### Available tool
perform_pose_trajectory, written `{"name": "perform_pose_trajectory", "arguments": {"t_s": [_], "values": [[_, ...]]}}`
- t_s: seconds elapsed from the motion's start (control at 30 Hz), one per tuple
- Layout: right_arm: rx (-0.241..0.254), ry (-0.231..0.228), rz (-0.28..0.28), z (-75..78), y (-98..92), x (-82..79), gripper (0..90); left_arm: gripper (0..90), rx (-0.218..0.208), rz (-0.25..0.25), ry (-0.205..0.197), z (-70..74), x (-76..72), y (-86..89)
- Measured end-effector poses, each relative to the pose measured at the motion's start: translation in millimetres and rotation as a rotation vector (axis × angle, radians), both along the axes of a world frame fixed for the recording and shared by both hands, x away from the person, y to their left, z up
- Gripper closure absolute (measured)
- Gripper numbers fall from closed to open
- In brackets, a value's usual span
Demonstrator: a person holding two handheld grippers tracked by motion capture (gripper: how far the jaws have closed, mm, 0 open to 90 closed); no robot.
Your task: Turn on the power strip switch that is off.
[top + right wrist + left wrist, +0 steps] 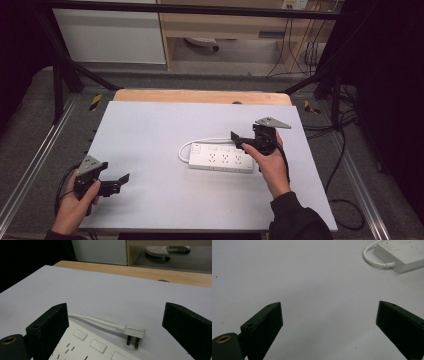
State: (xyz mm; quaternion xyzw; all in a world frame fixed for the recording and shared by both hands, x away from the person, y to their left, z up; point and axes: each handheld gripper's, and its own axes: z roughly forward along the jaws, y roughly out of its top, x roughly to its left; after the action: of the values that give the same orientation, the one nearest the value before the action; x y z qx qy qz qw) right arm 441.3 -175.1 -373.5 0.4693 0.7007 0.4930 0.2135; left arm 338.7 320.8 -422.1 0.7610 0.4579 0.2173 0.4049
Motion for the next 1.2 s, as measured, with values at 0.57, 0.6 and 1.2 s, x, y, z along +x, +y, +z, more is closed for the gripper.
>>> {"name": "perform_pose_trajectory", "arguments": {"t_s": [0.57,0.6,1.2], "values": [[-0.019,-0.069,-0.063,16.0,-24.3,-13.8,4.6,7.1,-0.011,0.003,0.007,-0.7,0.6,0.6],[-0.015,-0.072,-0.066,16.7,-26.5,-15.9,4.6,7.1,-0.012,0.003,0.009,-0.7,0.6,0.6],[-0.029,-0.109,-0.107,8.9,-72.6,-58.9,5.3,7.1,-0.014,0.004,0.013,-2.1,1.2,0.5]]}}
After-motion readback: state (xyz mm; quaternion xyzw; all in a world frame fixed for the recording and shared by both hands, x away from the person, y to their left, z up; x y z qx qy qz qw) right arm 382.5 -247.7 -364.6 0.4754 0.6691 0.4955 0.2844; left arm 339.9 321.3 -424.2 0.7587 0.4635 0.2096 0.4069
